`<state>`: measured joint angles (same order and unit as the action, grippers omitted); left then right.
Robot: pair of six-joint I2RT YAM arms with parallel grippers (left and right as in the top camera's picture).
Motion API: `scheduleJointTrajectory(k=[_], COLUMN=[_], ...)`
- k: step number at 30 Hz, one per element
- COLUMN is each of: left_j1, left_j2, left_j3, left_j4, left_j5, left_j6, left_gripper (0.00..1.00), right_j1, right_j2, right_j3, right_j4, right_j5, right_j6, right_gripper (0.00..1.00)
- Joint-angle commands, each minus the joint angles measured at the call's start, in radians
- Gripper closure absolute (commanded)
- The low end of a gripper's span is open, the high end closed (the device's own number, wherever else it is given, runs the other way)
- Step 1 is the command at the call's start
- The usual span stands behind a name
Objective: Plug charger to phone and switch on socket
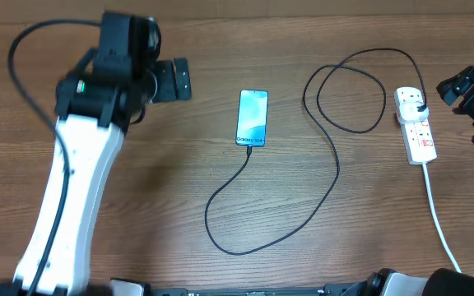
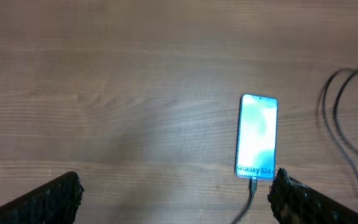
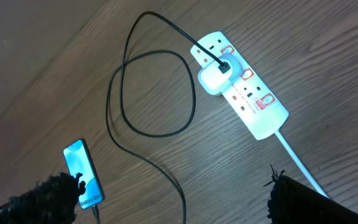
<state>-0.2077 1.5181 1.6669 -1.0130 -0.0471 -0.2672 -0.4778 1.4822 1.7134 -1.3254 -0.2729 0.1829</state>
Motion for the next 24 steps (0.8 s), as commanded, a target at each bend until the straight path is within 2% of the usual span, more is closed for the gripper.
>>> scheduleJointTrajectory(k=[1, 9, 13, 20, 24], left_j1=[-0.004, -0.002, 0.015, 0.091, 0.112], left_j2=[-0.154, -0.489, -0.617, -0.815, -0.928], left_j3=[-0.176, -0.603, -0.764, -1.068, -1.223], left_j4=[0.075, 0.491, 0.774, 1.305, 1.520], left_j5=[-0.016, -0.011, 0.016, 0.173, 0.175], left_j6=[0.090, 0.223, 0.231, 0.246, 0.246], left_gripper=[0.00, 0.00, 0.00, 0.00, 0.00], right_j1=[0.000, 0.000, 0.000, 0.000, 0.000], right_j2=[0.000, 0.000, 0.000, 0.000, 0.000], right_j3=[0.016, 0.016, 0.016, 0.016, 0.016], right_j4=[0.003, 0.003, 0.003, 0.003, 0.003], right_j5=[0.007, 0.007, 0.007, 0.007, 0.007], right_j6=[0.000, 0.000, 0.000, 0.000, 0.000], right_gripper=[0.00, 0.00, 0.00, 0.00, 0.00])
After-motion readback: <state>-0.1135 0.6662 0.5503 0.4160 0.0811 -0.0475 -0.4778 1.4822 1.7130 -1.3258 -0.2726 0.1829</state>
